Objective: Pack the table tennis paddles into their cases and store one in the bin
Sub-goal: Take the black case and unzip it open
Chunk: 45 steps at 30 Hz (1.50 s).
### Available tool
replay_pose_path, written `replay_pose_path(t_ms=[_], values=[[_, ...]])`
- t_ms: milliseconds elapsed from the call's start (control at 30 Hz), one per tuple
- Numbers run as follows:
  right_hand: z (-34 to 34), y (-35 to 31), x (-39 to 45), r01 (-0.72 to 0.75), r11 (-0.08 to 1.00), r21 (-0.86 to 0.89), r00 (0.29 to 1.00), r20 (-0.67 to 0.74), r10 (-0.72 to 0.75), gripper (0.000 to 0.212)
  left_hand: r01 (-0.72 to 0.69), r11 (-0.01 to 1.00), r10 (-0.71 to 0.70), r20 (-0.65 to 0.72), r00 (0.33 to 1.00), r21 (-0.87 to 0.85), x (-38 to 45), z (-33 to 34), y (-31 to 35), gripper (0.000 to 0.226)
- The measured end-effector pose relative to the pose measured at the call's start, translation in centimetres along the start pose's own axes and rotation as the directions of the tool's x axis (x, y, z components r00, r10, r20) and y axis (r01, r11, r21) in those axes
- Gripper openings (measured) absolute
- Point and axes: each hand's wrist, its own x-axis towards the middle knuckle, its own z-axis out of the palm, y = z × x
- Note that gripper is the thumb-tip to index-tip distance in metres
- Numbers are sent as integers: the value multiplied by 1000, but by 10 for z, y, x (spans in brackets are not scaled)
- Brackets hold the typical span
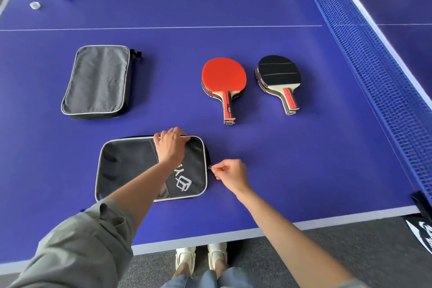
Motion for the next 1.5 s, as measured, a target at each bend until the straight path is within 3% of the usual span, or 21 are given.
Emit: replay_pose_path(t_ms=[100, 233, 367, 533, 600, 700, 767, 833, 900, 1000, 1100, 1300, 1433, 1500], values=[[3, 10, -17, -48, 999, 20, 999, -2, 48, 10, 85, 992, -87, -20, 996, -88, 2, 2, -7, 25], [10, 19, -32, -85, 996, 30, 996, 22, 84, 11, 79, 988, -81, -10, 997, -136, -1, 7, -4, 23], [3, 9, -14, -40, 996, -76, 997, 66, 45, 14, -76, 984, 75, -12, 997, -164, -5, -3, -3, 22], [0, -39, 30, -9, 997, 79, 996, 91, 1, 33, -253, 938, 255, -25, 967, -238, -9, -32, -8, 20], [6, -54, 38, 29, 993, 112, 991, 127, -43, 42, -293, 921, 285, -66, 956, -257, -12, -44, -12, 17], [14, -67, 39, 99, 989, 110, 984, 134, -114, 34, -313, 913, 282, -151, 948, -262, -17, -58, -15, 13], [19, -68, 39, 86, 983, 160, 984, 140, -108, 40, -341, 889, 304, -162, 939, -307, -18, -64, -13, 11], [21, -65, 41, 90, 993, 78, 986, 133, -100, 44, -367, 866, 336, -148, 930, -339, -17, -70, -11, 10], [21, -60, 42, 121, 992, -20, 980, 159, -116, 27, -383, 857, 357, -139, 924, -345, -16, -72, -10, 10], [23, -56, 46, 221, 967, -129, 960, 206, -192, 39, -394, 851, 362, -156, 919, -347, -16, -73, -11, 11], [25, -54, 52, 217, 962, -166, 961, 209, -181, 20, -418, 833, 373, -190, 908, -362, -16, -78, -11, 10], [18, -53, 57, 223, 910, -350, 972, 152, -179, 10, -582, 752, 555, -179, 812, -309, -23, -104, -5, 19], [6, -41, 58, 219, 852, -476, 976, 99, -195, 39, -635, 684, 649, -98, 754, -358, -38, -124, 5, 17], [0, -39, 56, 195, 842, -503, 981, 96, -170, 43, -627, 674, 676, -16, 736, -390, -48, -132, 6, 18]])
